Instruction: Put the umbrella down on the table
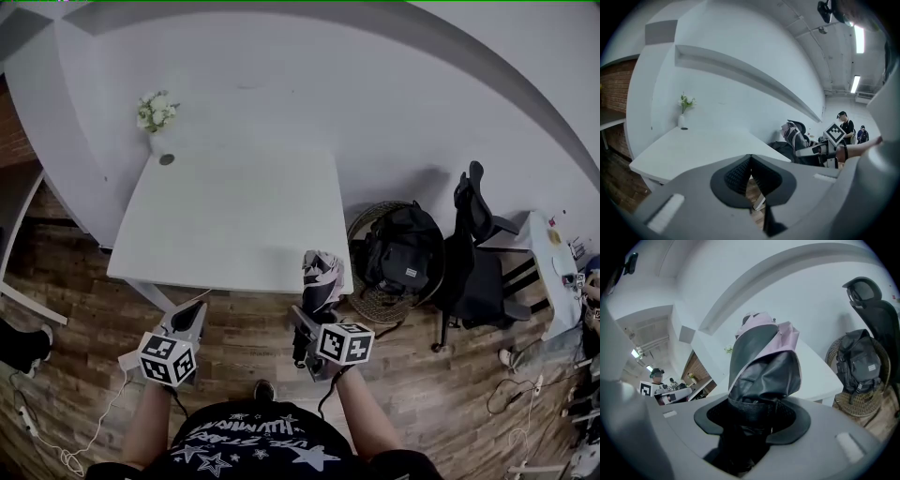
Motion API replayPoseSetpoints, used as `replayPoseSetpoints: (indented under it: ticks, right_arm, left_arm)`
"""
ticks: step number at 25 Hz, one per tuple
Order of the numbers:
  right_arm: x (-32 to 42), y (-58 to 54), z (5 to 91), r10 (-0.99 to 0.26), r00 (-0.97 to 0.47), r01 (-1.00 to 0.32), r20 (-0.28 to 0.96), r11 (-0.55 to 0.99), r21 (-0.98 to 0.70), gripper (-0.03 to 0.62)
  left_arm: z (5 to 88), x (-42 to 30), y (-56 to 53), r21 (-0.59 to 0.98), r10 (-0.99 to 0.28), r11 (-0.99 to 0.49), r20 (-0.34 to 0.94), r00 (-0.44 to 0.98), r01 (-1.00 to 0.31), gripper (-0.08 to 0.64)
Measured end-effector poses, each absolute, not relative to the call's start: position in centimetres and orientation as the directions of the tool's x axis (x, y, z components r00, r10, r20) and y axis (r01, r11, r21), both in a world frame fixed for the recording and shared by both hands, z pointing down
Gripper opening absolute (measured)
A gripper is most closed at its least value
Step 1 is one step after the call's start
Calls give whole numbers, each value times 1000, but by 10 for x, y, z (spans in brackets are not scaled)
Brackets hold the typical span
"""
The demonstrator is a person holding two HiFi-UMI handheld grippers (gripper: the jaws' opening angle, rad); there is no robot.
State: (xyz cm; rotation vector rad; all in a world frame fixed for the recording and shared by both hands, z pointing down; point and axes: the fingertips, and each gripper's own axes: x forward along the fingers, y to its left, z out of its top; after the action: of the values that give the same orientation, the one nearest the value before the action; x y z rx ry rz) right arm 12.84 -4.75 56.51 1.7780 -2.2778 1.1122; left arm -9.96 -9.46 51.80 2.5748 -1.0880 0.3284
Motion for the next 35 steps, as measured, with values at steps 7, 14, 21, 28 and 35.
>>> replayPoseSetpoints:
  ticks: [7, 14, 21, 28, 35]
  right_arm:
    - [153, -67, 574, -801, -368, -866, 472, 109, -489, 239]
    - [161, -76, 585, -788, -367, -873, 495, 107, -477, 239]
    - [181, -102, 591, -764, -320, -927, 561, 131, -351, 239]
    - [215, -148, 589, -739, -214, -975, 639, 197, -100, 239]
    - [234, -192, 592, -689, -147, -906, 710, 382, 182, 239]
  left_arm:
    - [527, -68, -103, 229, -650, -641, 346, 676, -733, 3]
    - [538, -63, -115, 248, -643, -625, 373, 669, -740, 3]
    - [541, -29, -157, 230, -598, -681, 372, 710, -695, 3]
    - [538, 9, -217, 259, -566, -712, 338, 752, -653, 3]
    - [533, 25, -281, 276, -570, -708, 318, 757, -649, 3]
